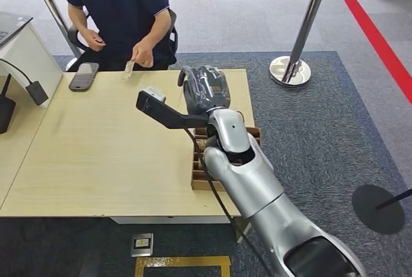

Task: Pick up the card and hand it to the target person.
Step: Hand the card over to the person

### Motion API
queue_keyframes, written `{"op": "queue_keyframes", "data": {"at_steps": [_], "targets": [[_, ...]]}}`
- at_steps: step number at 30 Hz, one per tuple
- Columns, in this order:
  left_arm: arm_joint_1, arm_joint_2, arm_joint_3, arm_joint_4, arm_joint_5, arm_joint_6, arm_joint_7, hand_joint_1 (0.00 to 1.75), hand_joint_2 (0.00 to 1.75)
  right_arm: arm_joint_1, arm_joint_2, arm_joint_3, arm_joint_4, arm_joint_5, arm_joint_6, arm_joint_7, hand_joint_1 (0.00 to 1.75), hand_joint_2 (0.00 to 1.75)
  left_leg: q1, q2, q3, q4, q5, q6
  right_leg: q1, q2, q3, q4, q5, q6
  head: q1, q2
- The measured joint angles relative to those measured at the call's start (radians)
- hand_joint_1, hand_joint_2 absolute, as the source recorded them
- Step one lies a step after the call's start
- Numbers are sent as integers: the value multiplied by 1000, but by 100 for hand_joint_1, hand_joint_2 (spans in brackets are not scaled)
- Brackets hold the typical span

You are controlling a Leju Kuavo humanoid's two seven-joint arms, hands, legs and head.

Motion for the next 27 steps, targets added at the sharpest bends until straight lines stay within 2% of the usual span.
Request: {"op": "queue_keyframes", "data": {"at_steps": [9,19,27], "targets": [[0,0,0,0,4,0,2,0,0,-60,38,37,100,-54,14,6,173,175,0,0,0,0,0,0,0,0,0,0,0,0,0,0],[1,0,1,0,17,5,13,0,0,-107,42,99,183,-176,-11,50,175,175,0,0,0,0,0,0,0,0,0,0,0,0,0,0],[1,0,1,0,20,11,12,0,0,-123,42,125,226,-207,-26,55,167,175,0,0,0,0,0,0,0,0,0,0,0,0,0,0]]}}
